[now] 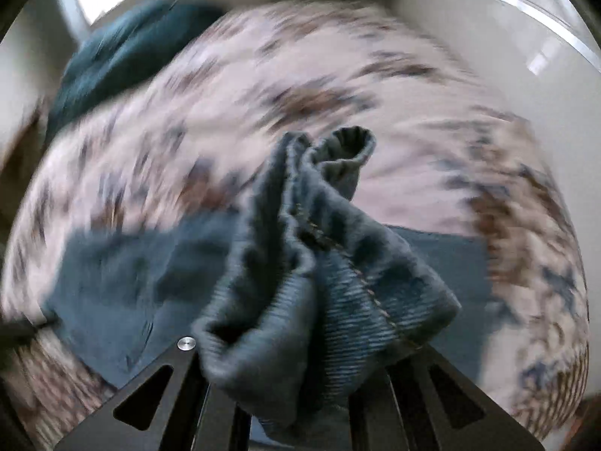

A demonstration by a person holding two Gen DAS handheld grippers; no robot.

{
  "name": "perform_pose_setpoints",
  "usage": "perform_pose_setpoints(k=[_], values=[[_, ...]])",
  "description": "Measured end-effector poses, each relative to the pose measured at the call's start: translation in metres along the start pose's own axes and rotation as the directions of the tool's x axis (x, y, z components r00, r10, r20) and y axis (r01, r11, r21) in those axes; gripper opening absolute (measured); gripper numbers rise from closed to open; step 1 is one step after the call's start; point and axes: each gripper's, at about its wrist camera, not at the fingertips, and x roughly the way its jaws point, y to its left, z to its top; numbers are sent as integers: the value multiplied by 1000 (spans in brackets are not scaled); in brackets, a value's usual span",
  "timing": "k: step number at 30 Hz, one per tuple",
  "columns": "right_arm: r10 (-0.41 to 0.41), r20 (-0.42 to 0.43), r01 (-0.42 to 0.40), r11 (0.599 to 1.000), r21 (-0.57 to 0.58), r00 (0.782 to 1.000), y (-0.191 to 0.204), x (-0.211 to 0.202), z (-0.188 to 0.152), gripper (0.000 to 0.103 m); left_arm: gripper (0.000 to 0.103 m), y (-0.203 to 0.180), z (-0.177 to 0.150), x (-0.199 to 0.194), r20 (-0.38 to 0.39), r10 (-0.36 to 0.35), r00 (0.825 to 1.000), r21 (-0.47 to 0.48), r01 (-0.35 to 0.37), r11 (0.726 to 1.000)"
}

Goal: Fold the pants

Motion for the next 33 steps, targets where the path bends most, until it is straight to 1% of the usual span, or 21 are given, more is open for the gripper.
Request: perform_pose_setpoints(k=[1, 3, 6, 8, 9, 11, 12, 13, 14, 16, 18, 21, 23, 24, 25, 26, 27, 28, 31, 32, 33], values=[[-5, -35, 3, 998, -64, 999, 34, 21, -11, 6, 103, 12, 3, 3, -1, 8, 1000, -20, -8, 1000], [-20, -68, 12, 992, -125, 997, 68, 46, -30, 6, 103, 29, 5, 5, -11, 10, 1000, -44, -11, 999], [-61, -64, 46, 976, -215, 996, 103, 53, -50, 8, 103, 42, 8, 10, -21, 9, 1000, -63, -10, 998], [-87, -116, 56, 967, -248, 989, 112, 60, -55, 19, 103, 41, 11, 16, -35, -6, 999, -66, 3, 998], [-79, -176, 33, 968, -247, 981, 113, 67, -56, 24, 103, 37, 14, 20, -47, -23, 999, -68, 20, 997], [-7, -248, -48, 975, -217, 969, 107, 68, -54, 35, 103, 29, 18, 25, -70, -75, 995, -79, 70, 994], [65, -276, -120, 975, -185, 959, 101, 62, -50, 56, 103, 21, 21, 26, -83, -111, 990, -87, 104, 991], [146, -295, -194, 971, -140, 944, 94, 55, -46, 68, 103, 14, 24, 28, -92, -150, 984, -94, 141, 985], [253, -308, -286, 956, -68, 917, 82, 43, -41, 84, 103, 4, 27, 30, -105, -199, 974, -104, 188, 977], [389, -292, -388, 920, 65, 874, 52, 20, -33, 85, 103, -16, 32, 34, -131, -263, 956, -106, 250, 962], [461, -241, -417, 884, 214, 854, 6, -4, -27, 85, 103, -48, 37, 47, -178, -306, 935, -67, 299, 952], [409, -223, -311, 875, 371, 885, -64, -16, -26, 85, 103, -90, 43, 67, -250, -338, 907, 7, 350, 937], [376, -209, -255, 859, 445, 903, -105, -15, -30, 85, 103, -119, 45, 83, -268, -283, 921, 96, 318, 943], [350, -212, -221, 857, 466, 912, -123, -11, -30, 85, 99, -129, 46, 89, -274, -272, 923, 128, 315, 941], [306, -231, -163, 858, 486, 924, -144, -5, -35, 85, 73, -139, 46, 94, -275, -259, 926, 161, 310, 937], [288, -241, -134, 854, 503, 927, -160, 3, -35, 85, 58, -148, 45, 96, -265, -248, 932, 198, 304, 932], [285, -246, -121, 844, 523, 926, -173, 8, -38, 85, 32, -154, 44, 97, -268, -267, 926, 220, 329, 918], [289, -248, -118, 836, 536, 925, -181, 13, -40, 85, 27, -158, 42, 95, -264, -260, 929, 247, 326, 913], [281, -258, -96, 824, 558, 924, -198, 24, -47, 85, 28, -155, 39, 92, -209, -160, 965, 314, 221, 923], [278, -268, -87, 826, 556, 922, -200, 28, -49, 85, 29, -152, 40, 96, -217, -145, 965, 302, 208, 930], [280, -277, -85, 827, 556, 919, -200, 31, -52, 85, 30, -146, 42, 99, -240, -160, 957, 266, 224, 938]])
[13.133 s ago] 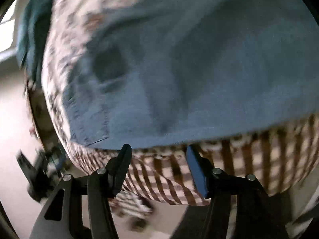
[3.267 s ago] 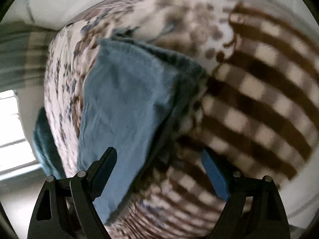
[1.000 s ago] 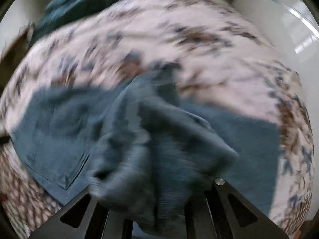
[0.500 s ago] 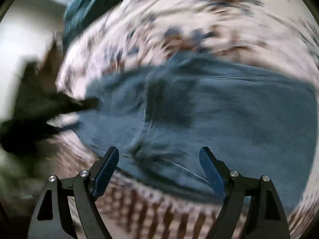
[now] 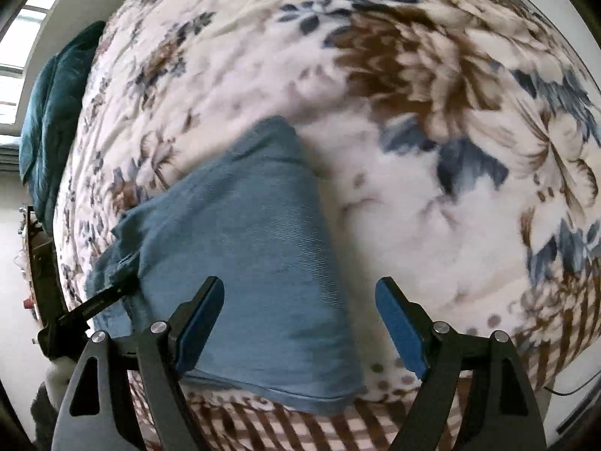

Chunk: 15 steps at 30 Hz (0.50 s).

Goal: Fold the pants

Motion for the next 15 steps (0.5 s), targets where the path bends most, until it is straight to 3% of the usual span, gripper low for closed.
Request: perform_pose_setpoints(k=[3, 5, 8, 10, 12, 15], values=[[7, -44, -7, 1000, 6, 999, 0, 4, -7, 85, 44, 10, -3, -12, -52, -18, 999, -89, 13, 996], [-1, -68, 1, 1000, 9, 998, 1, 3, -19, 85, 45, 16, -17, -28, -34, -58, 998, -133, 53, 990], [-72, -120, 69, 997, -26, 990, 5, 17, -34, 85, 54, 11, -44, -26, -66, 2, 998, -72, -7, 997], [-138, -175, 131, 990, -53, 975, 1, 32, -44, 85, 58, 6, -74, -8, -125, 104, 987, 34, -101, 994], [-190, -230, 180, 981, -64, 954, -7, 42, -52, 85, 63, 9, -93, -6, -131, 109, 985, 75, -100, 992], [-171, -279, 172, 985, -24, 945, -25, 46, -59, 85, 67, 16, -102, -15, -168, 91, 982, 55, -83, 995]])
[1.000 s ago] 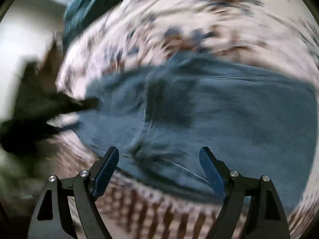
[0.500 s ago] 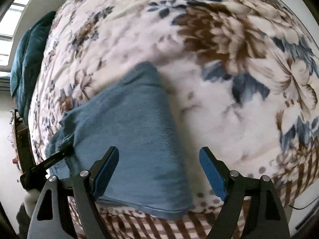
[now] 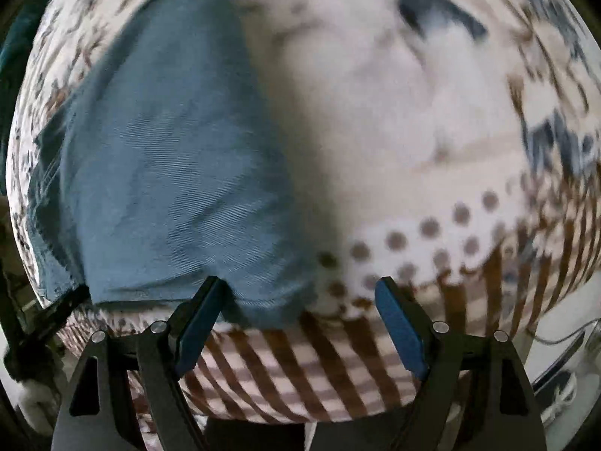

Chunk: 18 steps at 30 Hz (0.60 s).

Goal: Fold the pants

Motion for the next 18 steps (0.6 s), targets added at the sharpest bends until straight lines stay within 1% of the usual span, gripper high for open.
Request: perform_pose_setpoints(k=[2, 4, 5, 6, 7, 8, 9, 10, 11, 12, 13, 14, 15, 16, 17, 18], values=[[13, -16, -13, 1000, 22, 1000, -4, -3, -1, 85, 67, 2, -2, -12, -7, 5, 1000, -19, -5, 1000], [18, -7, -18, 1000, 25, 1000, -2, -15, -2, 85, 67, -1, -1, -36, 36, 38, 999, -34, -37, 999], [28, 20, -29, 999, 15, 999, 4, -25, -2, 85, 66, -3, -1, -45, 62, 52, 997, -40, -49, 998], [42, 65, -42, 999, -2, 997, 13, -39, -4, 85, 65, -9, 1, -58, 107, 51, 993, -41, -47, 998], [60, 99, -58, 998, -24, 993, 21, -48, -6, 84, 65, -20, 3, -68, 155, 36, 987, -31, -31, 999], [74, 126, -69, 996, -50, 989, 31, -54, -6, 83, 65, -30, 5, -74, 186, 32, 982, -15, -30, 999], [91, 144, -80, 994, -79, 985, 42, -58, -6, 80, 66, -46, 8, -73, 202, 16, 979, 23, -21, 1000], [115, 145, -98, 988, -116, 983, 54, -56, -4, 78, 66, -56, 11, -68, 198, 0, 980, 49, -10, 999], [121, 138, -102, 985, -136, 983, 62, -52, -2, 68, 66, -64, 14, -60, 194, 1, 981, 66, -14, 998], [120, 119, -102, 984, -145, 986, 68, -42, 1, 58, 66, -74, 17, -48, 185, 22, 982, 83, -38, 996], [114, 83, -101, 984, -147, 990, 70, -30, 4, 55, 66, -78, 21, -34, 167, 56, 984, 92, -72, 993], [90, 63, -80, 986, -144, 994, 68, -21, 4, 53, 66, -77, 22, -20, 147, 89, 985, 90, -103, 991], [49, 51, -41, 989, -139, 998, 64, -14, 4, 43, 69, -68, 22, -6, 126, 123, 984, 71, -132, 989], [24, 40, -19, 992, -122, 999, 53, -7, 3, 36, 73, -63, 25, -2, 120, 105, 987, 51, -112, 992], [27, 30, -23, 995, -102, 999, 43, -3, 3, 24, 74, -50, 25, 0, 121, 73, 990, 17, -76, 997], [51, 17, -50, 996, -70, 999, 31, -1, 3, 17, 75, -45, 24, -2, 126, 63, 990, -1, -64, 998]])
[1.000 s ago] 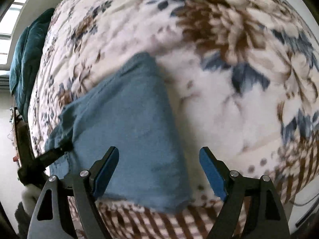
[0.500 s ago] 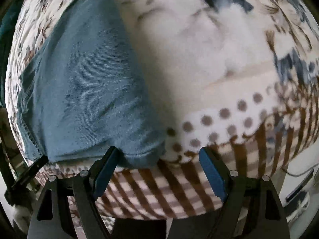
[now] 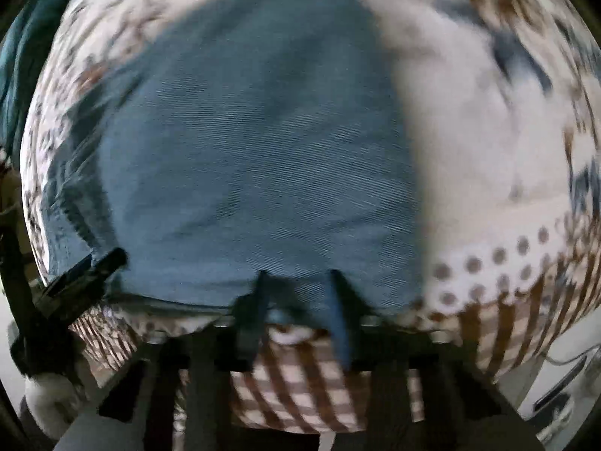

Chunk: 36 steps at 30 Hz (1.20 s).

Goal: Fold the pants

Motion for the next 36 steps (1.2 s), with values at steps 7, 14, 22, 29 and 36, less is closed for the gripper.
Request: perform_pose_setpoints(k=[7, 14, 22, 29, 36], values=[[86, 3, -87, 996, 23, 996, 6, -28, 18, 44, 75, 32, 19, -50, 85, -127, 988, -123, 137, 983], [166, 84, -144, 965, -219, 983, 103, -61, 87, 50, 75, 52, 113, -62, 159, -100, 982, -51, 109, 993], [179, 1, -143, 787, -601, 984, 259, -19, 165, 50, 75, 83, 135, -10, 103, 29, 994, -19, -27, 999], [158, -13, -140, 831, -539, 987, 246, 6, 178, 9, 75, 101, 120, -14, 123, -15, 992, -39, 20, 999], [661, -22, -646, 740, 187, 750, 144, 33, 207, 5, 75, 131, 116, -13, 121, -98, 988, -109, 111, 988]])
